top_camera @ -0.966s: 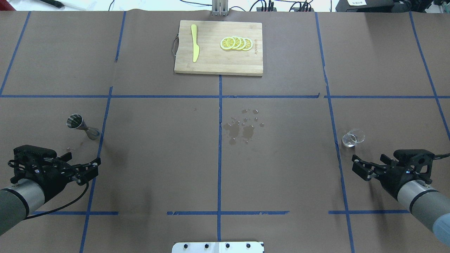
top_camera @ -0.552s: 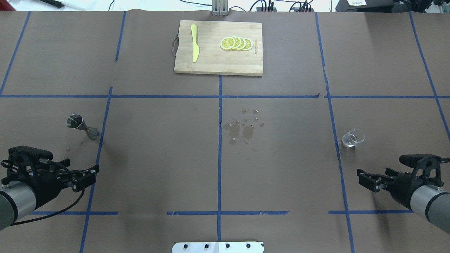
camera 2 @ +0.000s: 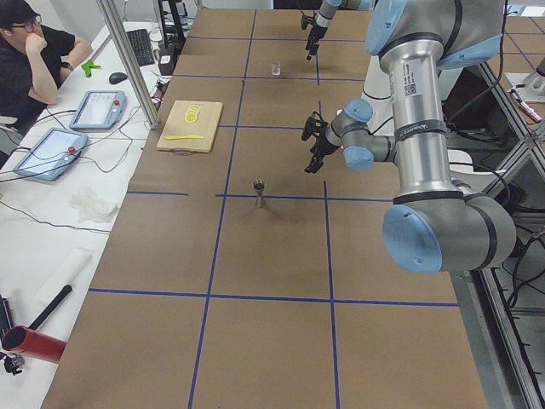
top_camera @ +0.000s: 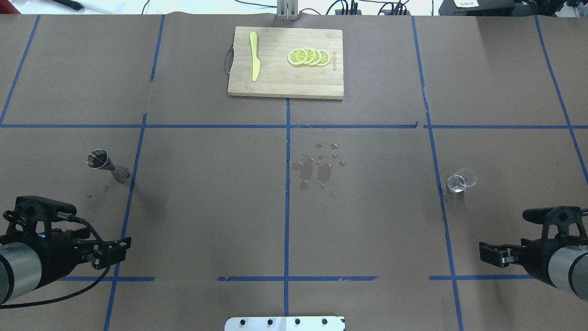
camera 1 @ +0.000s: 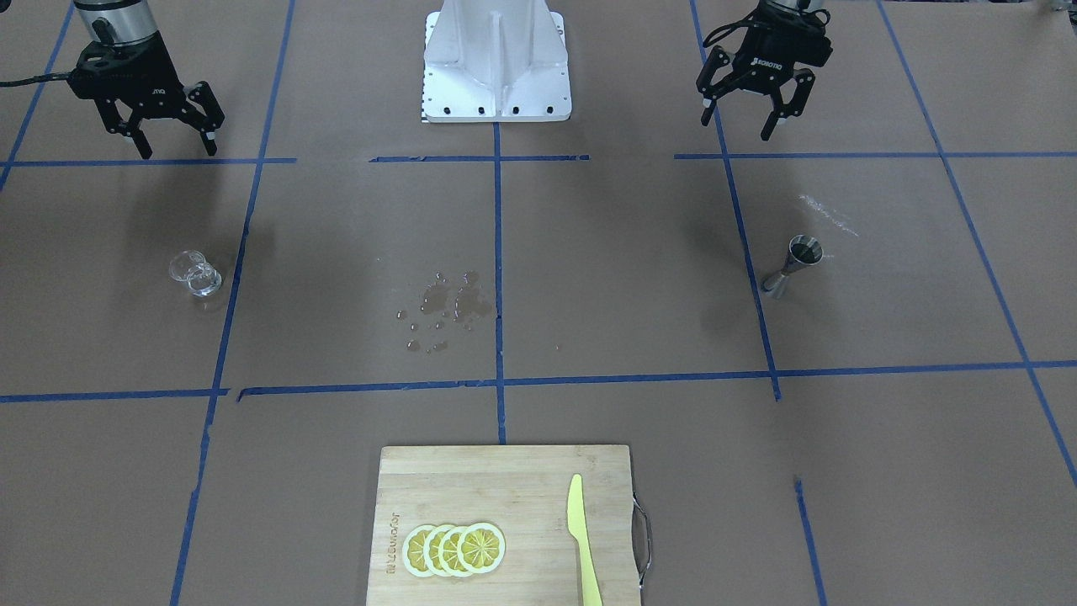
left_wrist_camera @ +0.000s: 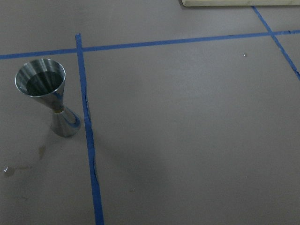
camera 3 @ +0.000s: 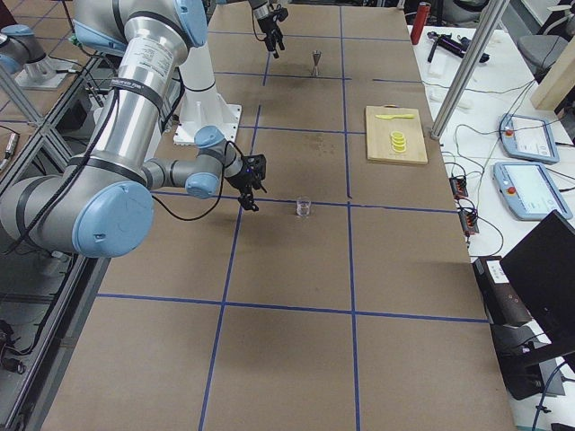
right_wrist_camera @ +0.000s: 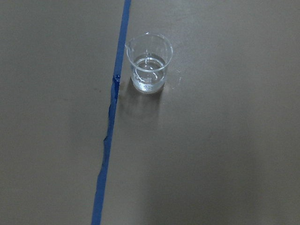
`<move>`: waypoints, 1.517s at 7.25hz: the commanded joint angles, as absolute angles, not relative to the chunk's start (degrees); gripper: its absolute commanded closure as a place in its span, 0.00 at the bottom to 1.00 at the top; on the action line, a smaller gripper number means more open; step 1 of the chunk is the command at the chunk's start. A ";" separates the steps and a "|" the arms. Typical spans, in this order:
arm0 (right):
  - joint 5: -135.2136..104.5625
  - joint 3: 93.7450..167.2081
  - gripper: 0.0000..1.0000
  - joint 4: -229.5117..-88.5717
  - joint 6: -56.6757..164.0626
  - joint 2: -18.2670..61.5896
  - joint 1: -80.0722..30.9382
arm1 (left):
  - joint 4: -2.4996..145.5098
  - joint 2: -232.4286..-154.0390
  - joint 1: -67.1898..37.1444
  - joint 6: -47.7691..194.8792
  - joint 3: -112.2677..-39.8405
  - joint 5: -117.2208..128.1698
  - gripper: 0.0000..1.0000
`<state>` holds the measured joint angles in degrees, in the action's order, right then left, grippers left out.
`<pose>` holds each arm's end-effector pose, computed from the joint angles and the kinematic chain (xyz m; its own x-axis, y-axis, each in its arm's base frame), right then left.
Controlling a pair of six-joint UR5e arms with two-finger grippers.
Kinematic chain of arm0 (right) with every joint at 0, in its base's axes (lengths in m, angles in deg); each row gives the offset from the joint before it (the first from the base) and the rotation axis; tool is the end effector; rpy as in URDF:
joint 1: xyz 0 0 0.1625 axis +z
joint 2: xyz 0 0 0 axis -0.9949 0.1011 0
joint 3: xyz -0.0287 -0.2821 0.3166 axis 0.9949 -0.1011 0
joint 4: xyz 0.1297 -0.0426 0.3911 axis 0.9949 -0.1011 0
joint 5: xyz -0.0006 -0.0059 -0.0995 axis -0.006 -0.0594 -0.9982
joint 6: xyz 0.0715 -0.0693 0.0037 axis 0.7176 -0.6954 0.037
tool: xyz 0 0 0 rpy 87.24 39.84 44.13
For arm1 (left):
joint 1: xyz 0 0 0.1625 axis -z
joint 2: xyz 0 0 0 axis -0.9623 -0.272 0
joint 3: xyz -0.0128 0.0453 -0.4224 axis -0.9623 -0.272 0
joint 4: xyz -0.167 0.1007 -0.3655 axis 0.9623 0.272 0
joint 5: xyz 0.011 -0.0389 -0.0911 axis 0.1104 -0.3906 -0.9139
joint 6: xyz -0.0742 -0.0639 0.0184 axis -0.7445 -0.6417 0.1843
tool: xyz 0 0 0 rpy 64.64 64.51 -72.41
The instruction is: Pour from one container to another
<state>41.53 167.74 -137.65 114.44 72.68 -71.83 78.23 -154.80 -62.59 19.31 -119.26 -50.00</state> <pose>-0.2695 -0.2135 0.4651 0.7583 -0.0561 0.6495 -0.1669 0.9464 0.2766 0.3135 -0.2235 0.3630 0.6176 0.2299 -0.7522 0.1739 0.8928 0.4156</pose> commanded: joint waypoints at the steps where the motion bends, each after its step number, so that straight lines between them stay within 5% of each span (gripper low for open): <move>1: 50.91 173.35 0.00 -148.62 108.24 72.35 -65.16 | 72.06 -154.83 -61.83 19.38 -122.27 -54.36 0.00; 6: 70.59 176.26 0.00 -167.26 82.07 65.95 -41.09 | 56.93 -156.58 -52.53 31.22 -129.14 -61.75 0.00; 11: 81.77 171.62 0.00 -192.22 51.83 48.30 -19.29 | 39.78 -176.17 -32.35 52.03 -125.20 -74.21 0.00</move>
<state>78.53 173.88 -187.24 58.60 52.65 -24.52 41.98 -172.15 -38.00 46.72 -127.03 -70.53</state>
